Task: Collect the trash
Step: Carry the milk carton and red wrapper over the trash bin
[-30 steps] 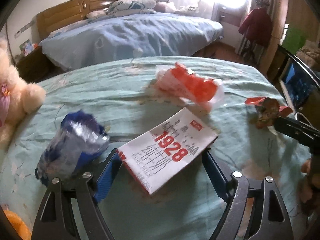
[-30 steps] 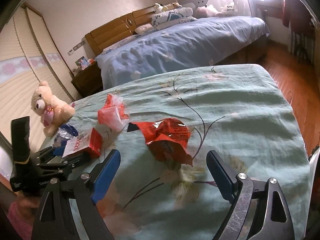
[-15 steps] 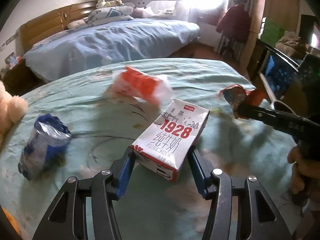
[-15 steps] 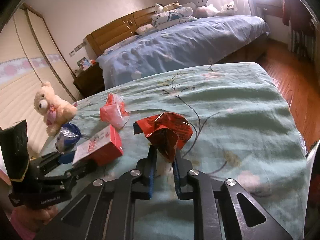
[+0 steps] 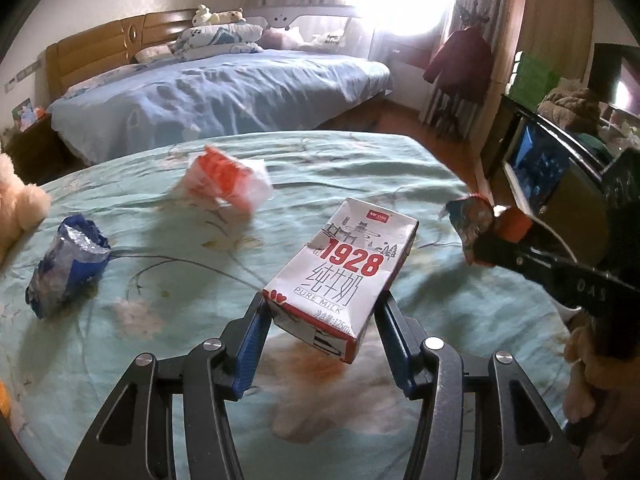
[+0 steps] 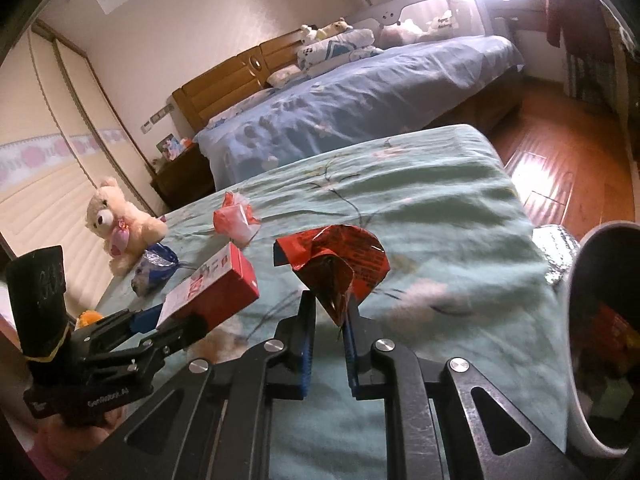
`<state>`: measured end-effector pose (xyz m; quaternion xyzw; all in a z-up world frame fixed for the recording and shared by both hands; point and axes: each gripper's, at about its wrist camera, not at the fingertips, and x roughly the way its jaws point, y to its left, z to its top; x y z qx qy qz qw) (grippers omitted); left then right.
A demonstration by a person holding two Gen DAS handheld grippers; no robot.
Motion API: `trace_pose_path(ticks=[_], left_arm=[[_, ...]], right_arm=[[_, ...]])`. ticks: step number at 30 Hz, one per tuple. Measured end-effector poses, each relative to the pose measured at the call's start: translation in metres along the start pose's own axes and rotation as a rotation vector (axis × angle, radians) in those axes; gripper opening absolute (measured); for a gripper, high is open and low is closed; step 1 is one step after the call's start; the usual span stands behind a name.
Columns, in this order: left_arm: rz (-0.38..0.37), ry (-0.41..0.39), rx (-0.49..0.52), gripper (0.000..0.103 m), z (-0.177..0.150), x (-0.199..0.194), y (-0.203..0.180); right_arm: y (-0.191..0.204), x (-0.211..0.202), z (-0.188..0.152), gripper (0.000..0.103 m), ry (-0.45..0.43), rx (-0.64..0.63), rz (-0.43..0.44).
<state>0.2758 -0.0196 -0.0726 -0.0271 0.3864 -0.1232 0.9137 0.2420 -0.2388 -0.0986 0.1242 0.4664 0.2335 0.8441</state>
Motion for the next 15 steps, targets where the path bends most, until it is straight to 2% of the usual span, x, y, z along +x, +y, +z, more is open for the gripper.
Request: trace_pose_path(ticks=[15], left_arm=[[-0.057, 0.026, 0.084, 0.052, 0.001, 0.006, -0.070]], right_arm=[[-0.042, -0.055, -0.024, 0.013, -0.053, 0.074, -0.054]])
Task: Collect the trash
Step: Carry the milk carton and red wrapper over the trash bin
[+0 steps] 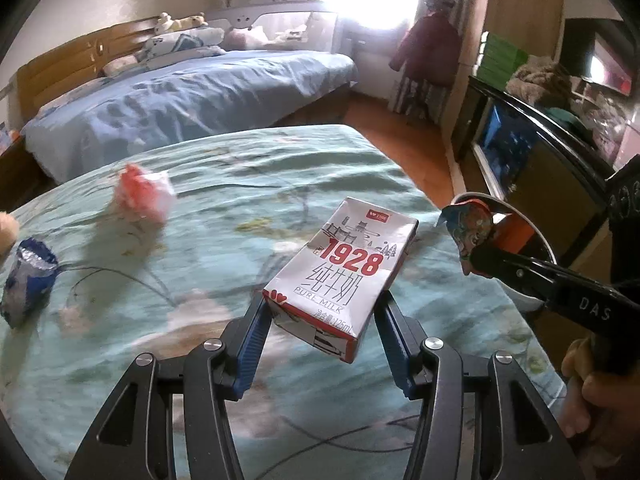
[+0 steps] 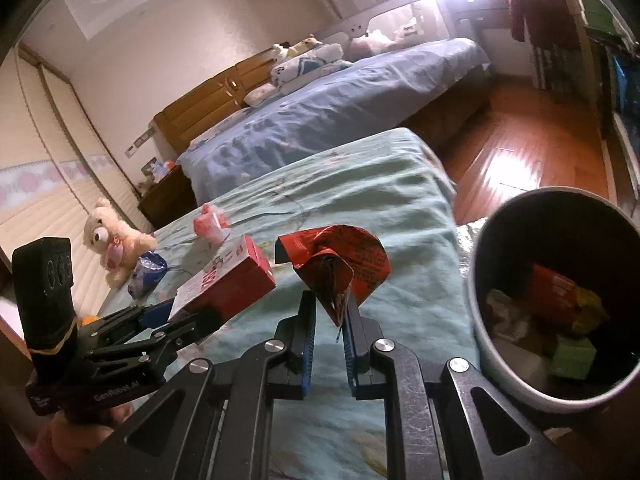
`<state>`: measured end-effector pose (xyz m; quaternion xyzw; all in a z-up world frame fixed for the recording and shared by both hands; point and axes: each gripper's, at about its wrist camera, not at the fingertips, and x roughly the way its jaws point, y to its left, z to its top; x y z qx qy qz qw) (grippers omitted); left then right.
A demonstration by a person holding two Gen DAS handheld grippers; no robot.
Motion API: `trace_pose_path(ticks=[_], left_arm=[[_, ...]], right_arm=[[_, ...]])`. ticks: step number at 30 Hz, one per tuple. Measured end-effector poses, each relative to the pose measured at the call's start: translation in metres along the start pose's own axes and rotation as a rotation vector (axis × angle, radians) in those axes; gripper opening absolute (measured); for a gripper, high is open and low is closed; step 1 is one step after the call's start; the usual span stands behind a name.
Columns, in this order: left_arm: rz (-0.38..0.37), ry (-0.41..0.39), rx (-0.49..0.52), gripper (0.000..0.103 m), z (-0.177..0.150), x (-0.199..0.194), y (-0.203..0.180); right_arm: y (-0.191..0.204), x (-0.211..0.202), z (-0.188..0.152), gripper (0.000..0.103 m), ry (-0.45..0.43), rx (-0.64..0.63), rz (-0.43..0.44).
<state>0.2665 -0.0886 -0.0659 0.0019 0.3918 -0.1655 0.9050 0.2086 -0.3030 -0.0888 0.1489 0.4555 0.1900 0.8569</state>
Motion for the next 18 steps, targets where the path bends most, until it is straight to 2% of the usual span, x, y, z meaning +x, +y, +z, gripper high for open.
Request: trace_pose_path(ticks=[6, 7, 8, 18], left_arm=[[-0.012, 0.004, 0.028, 0.052, 0.003, 0.003, -0.019], [-0.012, 0.004, 0.031, 0.052, 0.003, 0.004, -0.021], [-0.014, 0.004, 0.034, 0.052, 0.003, 0.005, -0.024], [-0.029, 0.009, 0.042, 0.052, 0.002, 0.007, -0.036]], right_arm=[[-0.016, -0.016, -0.004, 0.012, -0.022, 0.028, -0.020], [-0.018, -0.018, -0.005, 0.011, -0.025, 0.033, -0.023], [-0.020, -0.020, -0.005, 0.005, -0.027, 0.039, -0.025], [-0.027, -0.026, -0.008, 0.001, -0.030, 0.043, -0.029]])
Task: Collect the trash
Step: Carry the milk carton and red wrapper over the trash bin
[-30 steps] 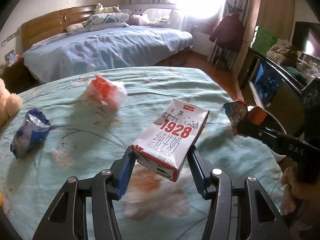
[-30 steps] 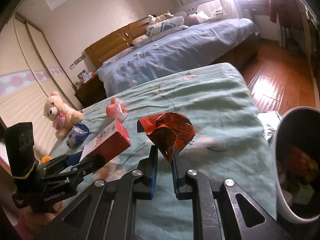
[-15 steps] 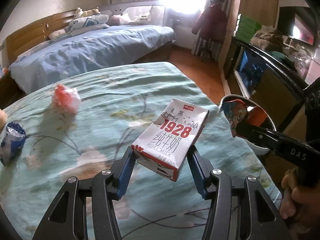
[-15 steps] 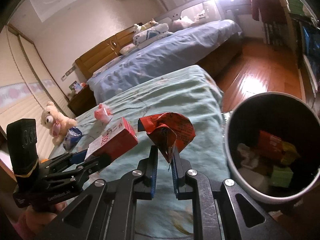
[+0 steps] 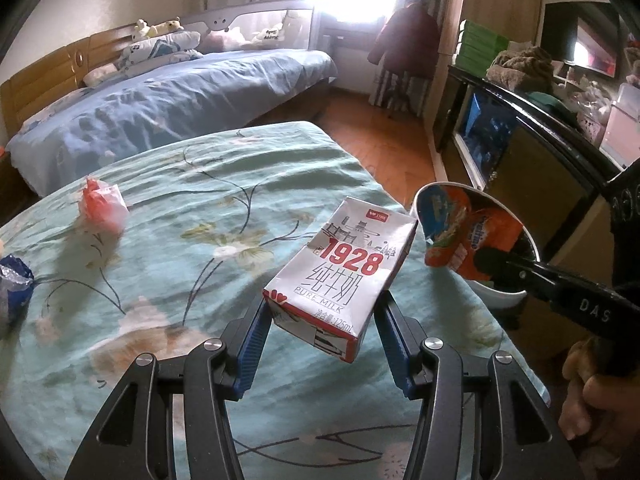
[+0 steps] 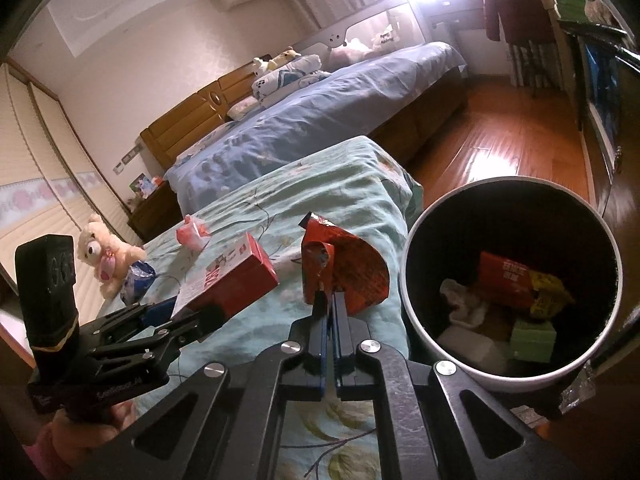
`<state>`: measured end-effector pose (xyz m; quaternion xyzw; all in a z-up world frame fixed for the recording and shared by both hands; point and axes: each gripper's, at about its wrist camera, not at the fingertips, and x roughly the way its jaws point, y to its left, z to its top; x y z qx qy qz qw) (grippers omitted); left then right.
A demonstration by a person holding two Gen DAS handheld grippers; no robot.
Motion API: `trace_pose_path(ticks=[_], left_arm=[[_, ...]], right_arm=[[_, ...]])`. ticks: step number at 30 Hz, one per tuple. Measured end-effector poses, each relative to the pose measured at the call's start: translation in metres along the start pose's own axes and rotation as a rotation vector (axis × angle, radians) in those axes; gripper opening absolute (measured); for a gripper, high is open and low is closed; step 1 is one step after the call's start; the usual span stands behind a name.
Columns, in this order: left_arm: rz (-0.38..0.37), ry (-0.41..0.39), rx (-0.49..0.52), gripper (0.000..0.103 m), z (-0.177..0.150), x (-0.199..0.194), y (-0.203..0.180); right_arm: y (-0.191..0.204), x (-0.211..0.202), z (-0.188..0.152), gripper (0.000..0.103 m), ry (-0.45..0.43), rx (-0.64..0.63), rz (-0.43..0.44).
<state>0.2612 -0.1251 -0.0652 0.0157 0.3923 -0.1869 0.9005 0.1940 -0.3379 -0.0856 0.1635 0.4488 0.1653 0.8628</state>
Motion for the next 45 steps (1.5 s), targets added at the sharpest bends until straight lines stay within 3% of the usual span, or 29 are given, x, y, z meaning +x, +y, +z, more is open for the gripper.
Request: trace_pose_path(ticks=[18, 45], left_arm=[[-0.006, -0.014, 0.004, 0.051, 0.006, -0.001, -0.008], [-0.064, -0.005, 0.104, 0.051, 0.031, 0.027, -0.064]], right_arm=[[-0.004, -0.017, 0.006, 0.001, -0.040, -0.002, -0.013], [-0.068, -0.041, 0.011, 0.001, -0.087, 0.089, -0.132]])
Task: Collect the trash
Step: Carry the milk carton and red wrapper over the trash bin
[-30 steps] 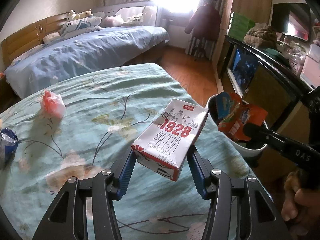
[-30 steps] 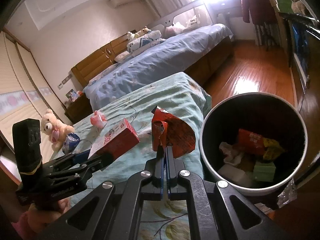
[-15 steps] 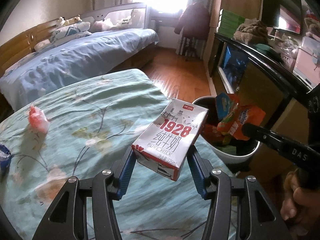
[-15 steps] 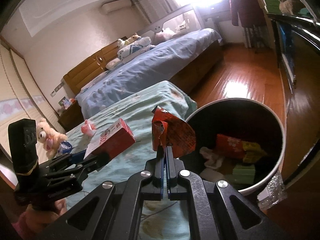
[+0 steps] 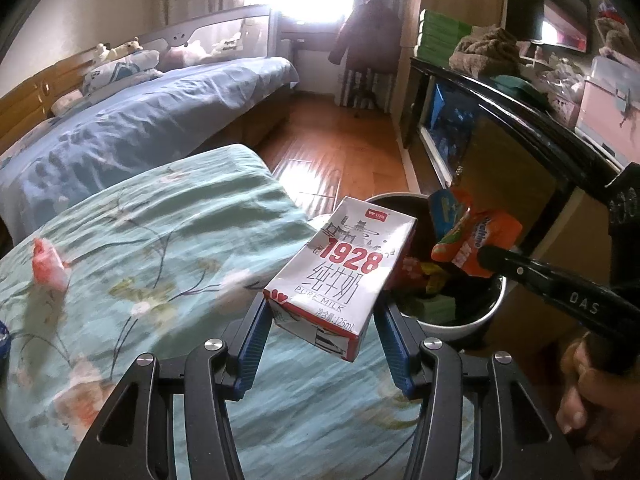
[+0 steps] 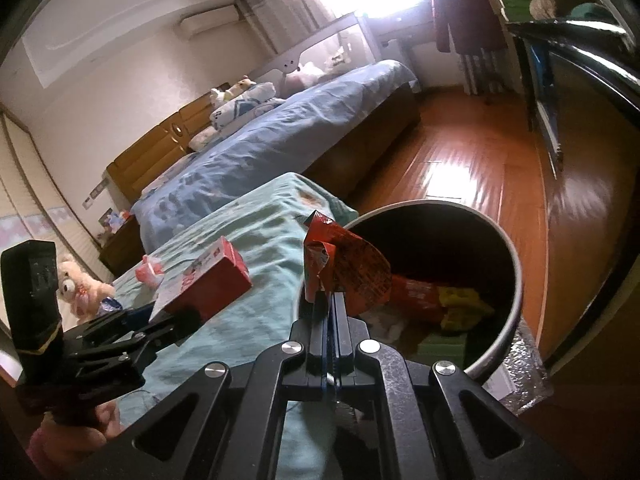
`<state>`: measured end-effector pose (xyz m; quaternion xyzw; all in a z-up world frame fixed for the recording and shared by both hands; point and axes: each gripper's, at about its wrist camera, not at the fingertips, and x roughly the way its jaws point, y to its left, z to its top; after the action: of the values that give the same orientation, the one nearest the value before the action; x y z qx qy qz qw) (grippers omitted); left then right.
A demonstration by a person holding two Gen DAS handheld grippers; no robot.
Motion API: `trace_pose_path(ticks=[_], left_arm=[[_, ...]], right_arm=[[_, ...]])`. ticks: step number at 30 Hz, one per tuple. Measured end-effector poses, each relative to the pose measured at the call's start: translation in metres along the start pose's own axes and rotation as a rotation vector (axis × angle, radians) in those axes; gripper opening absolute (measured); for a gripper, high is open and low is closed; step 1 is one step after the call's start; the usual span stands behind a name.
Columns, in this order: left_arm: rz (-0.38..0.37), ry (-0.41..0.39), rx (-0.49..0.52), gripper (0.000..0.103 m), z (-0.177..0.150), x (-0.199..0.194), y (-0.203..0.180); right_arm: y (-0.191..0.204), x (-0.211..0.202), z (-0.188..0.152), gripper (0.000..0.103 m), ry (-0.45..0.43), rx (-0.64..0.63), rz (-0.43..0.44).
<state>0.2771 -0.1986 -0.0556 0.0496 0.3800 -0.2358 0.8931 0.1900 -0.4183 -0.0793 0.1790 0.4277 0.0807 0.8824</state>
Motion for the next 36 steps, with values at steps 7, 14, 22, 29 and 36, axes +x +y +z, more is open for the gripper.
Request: trace_pose_path(ticks=[7, 14, 22, 29, 36], left_arm=[[-0.007, 0.013, 0.025, 0.051, 0.007, 0.015, -0.015], [-0.013, 0.036, 0.049, 0.051, 0.012, 0.031, -0.027], [-0.015, 0.052, 0.072, 0.051, 0.022, 0.047, -0.040], [-0.015, 0.060, 0.087, 0.051, 0.029, 0.056, -0.049], [-0.011, 0.071, 0.091, 0.051, 0.032, 0.065, -0.052]], right_arm=[[-0.018, 0.003, 0.001, 0.001, 0.008, 0.019, -0.029], [-0.029, 0.006, 0.001, 0.001, 0.015, 0.033, -0.047], [-0.043, 0.011, 0.005, 0.001, 0.022, 0.049, -0.058], [-0.050, 0.016, 0.009, 0.001, 0.029, 0.058, -0.060], [-0.055, 0.022, 0.010, 0.001, 0.037, 0.063, -0.065]])
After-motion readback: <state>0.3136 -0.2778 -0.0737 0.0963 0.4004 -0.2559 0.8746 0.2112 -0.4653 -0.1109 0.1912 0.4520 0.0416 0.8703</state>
